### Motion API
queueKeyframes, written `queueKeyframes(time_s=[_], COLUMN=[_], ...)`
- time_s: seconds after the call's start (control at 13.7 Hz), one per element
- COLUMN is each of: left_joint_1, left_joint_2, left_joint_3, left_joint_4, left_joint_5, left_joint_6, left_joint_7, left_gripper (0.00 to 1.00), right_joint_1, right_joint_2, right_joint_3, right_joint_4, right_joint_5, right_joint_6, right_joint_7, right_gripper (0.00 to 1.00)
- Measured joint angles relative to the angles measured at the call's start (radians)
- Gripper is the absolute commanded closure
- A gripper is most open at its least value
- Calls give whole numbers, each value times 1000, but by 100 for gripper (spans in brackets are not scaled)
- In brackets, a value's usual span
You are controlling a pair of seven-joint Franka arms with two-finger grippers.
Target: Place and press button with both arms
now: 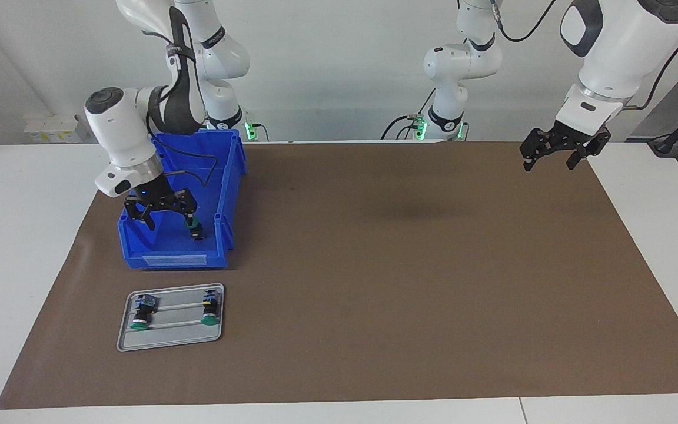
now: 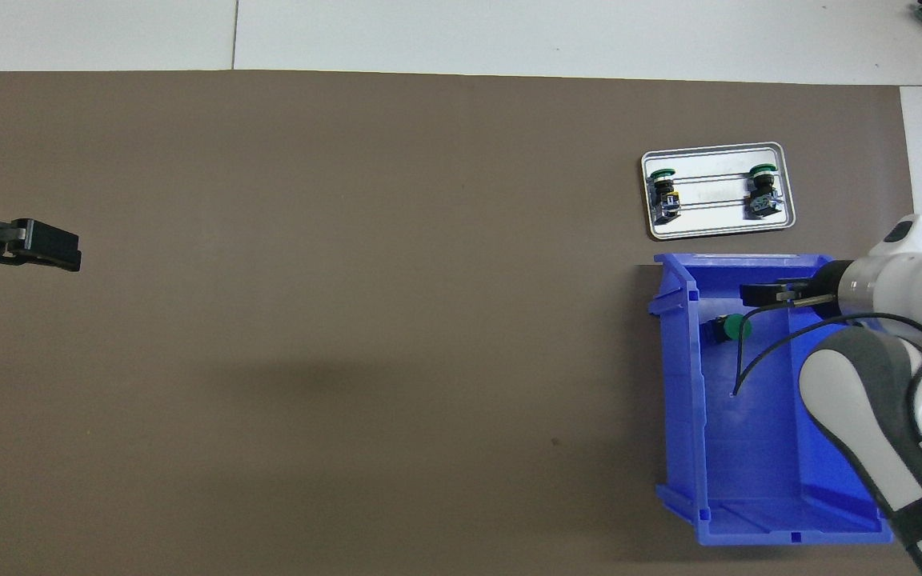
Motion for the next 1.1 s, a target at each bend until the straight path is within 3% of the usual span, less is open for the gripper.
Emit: queueKeyframes(time_s=[0.37,0.73,0.88,1.1], left_joint_1=[0,0,0,0], left_joint_2=[0,0,0,0], left_joint_3=[0,0,0,0], left_joint_4=[0,0,0,0], left_joint_5=[0,0,0,0], left_joint_6=[0,0,0,0], left_joint_7=[0,0,0,0], left_gripper=[0,0,0,0], right_joint_1=[-74,-80,-77,-77], right_joint_2=[3,0,-13,-37], right_joint_3=[-3,-2,2,4], right_joint_4=[220,505,575,599], right_joint_5=[-36,-152,-177,-197], right_joint_6=[-197,-555,-635,-701], right_joint_7=[2,105,145,156], right_gripper=[0,0,0,0])
